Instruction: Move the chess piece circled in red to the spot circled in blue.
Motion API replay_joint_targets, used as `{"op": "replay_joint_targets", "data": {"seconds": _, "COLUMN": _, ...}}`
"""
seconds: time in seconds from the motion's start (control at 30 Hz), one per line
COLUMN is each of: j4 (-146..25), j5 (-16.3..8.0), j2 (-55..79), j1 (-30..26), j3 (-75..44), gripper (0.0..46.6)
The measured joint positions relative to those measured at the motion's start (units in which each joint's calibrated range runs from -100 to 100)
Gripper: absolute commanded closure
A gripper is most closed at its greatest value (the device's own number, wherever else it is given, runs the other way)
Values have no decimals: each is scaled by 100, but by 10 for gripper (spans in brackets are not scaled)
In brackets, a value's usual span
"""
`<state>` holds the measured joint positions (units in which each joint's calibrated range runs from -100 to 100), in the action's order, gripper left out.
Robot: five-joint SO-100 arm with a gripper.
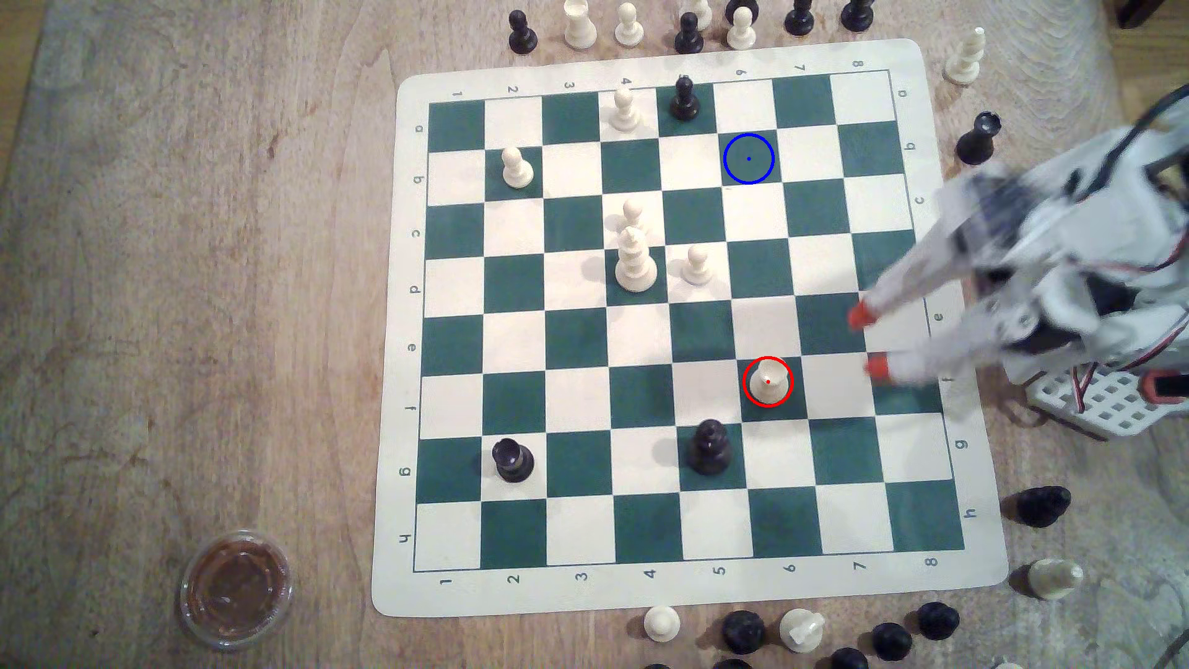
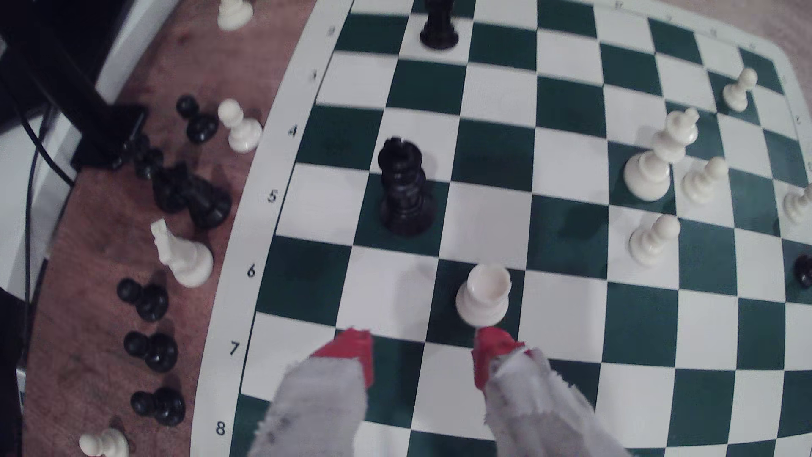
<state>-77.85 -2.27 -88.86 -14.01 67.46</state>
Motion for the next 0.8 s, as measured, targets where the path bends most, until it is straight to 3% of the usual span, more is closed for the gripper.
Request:
{"op": "replay_joint_targets", "data": {"seconds": 0.17, "j4": 590, "j5": 39, "j2": 545, "j1": -7, "j3": 606, "gripper": 255}}
{"op": "replay_joint_targets", "data": {"seconds": 0.5, "j4": 1004, "j5": 303, "j2": 1877, "j1": 383, "j3": 768, "gripper": 291}}
{"op": "replay_joint_targets", "data": {"seconds": 0.67, "j4": 1243, "j5": 317, "j2": 2237, "j1": 575, "j3": 759, "gripper": 258}}
{"op": "replay_joint_targets", "data": {"seconds": 0.8, "j4": 1745, "j5": 322, "j2": 2497, "j1": 833, "j3": 759, "gripper": 258}}
